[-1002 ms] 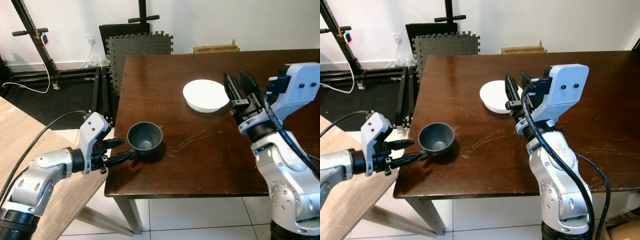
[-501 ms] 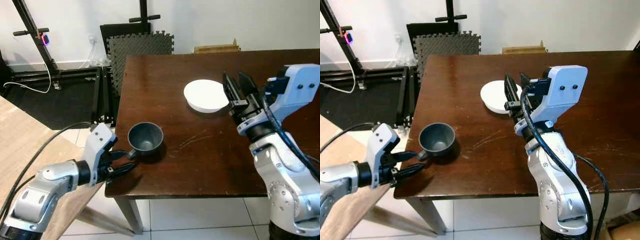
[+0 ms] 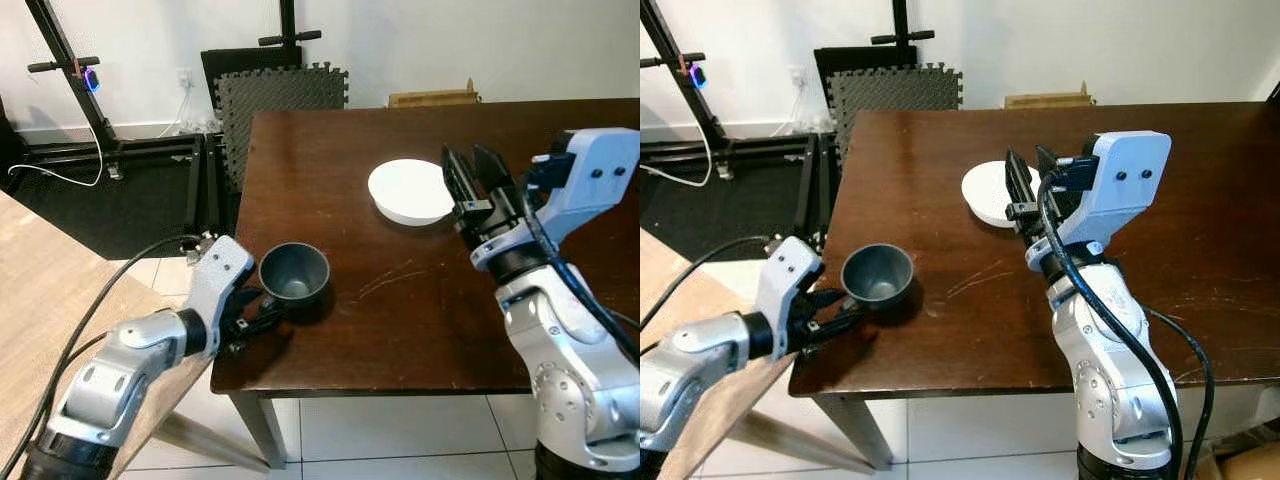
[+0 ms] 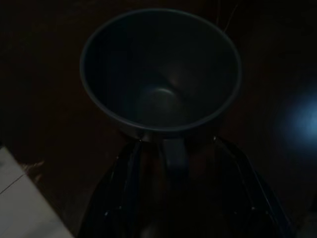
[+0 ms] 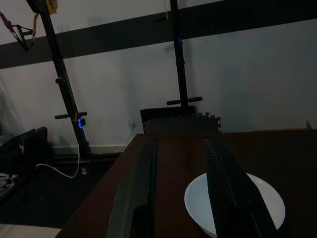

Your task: Setting the table

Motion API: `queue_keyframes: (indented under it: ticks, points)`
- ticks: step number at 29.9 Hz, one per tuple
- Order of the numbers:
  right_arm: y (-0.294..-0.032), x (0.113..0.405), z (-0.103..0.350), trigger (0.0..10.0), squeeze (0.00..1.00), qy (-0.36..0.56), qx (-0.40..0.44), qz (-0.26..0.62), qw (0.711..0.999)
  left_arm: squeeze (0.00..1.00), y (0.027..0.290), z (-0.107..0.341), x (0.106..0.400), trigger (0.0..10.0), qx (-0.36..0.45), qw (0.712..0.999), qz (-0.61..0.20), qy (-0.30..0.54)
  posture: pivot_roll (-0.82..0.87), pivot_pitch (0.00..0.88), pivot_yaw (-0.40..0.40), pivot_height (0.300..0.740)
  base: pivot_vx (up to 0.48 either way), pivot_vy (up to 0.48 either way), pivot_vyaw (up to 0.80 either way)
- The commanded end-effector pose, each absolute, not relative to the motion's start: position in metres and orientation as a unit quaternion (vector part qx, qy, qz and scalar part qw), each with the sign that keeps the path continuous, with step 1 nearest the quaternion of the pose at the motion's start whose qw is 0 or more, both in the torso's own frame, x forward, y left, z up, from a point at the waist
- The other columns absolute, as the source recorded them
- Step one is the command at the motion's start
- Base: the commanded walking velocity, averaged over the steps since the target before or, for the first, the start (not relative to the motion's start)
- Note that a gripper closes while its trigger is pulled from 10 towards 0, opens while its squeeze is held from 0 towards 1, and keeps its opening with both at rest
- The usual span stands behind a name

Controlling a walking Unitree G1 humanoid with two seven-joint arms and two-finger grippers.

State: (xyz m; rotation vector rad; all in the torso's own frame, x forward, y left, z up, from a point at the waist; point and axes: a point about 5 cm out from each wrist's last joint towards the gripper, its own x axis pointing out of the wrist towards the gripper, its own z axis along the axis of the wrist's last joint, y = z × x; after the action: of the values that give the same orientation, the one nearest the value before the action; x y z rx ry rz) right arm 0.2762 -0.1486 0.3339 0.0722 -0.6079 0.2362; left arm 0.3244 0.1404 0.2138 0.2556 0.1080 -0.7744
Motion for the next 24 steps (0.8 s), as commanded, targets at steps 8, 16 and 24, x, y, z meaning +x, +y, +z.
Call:
queue_keyframes:
  ticks: [8,16,24]
  points:
    - [-0.15,0.272,0.336,10.0,0.0,-0.309,0.034,0.11,0.944,0.0,0.141,0.2,0.331,0.0,0.136,0.926,-0.346,0.073,-0.01,0.19,0.128,0.74,0.0,0.0,0.0]
    - [-0.149,0.273,0.336,10.0,0.0,-0.31,0.036,0.113,0.943,0.0,0.146,0.199,0.338,0.0,0.127,0.941,-0.307,0.061,-0.01,0.187,0.122,0.74,0.0,0.0,0.0]
    - [-0.149,0.274,0.336,10.0,0.0,-0.309,0.037,0.115,0.943,0.0,0.146,0.202,0.338,0.0,0.122,0.945,-0.298,0.051,0.0,0.185,0.119,0.74,0.0,0.0,0.0]
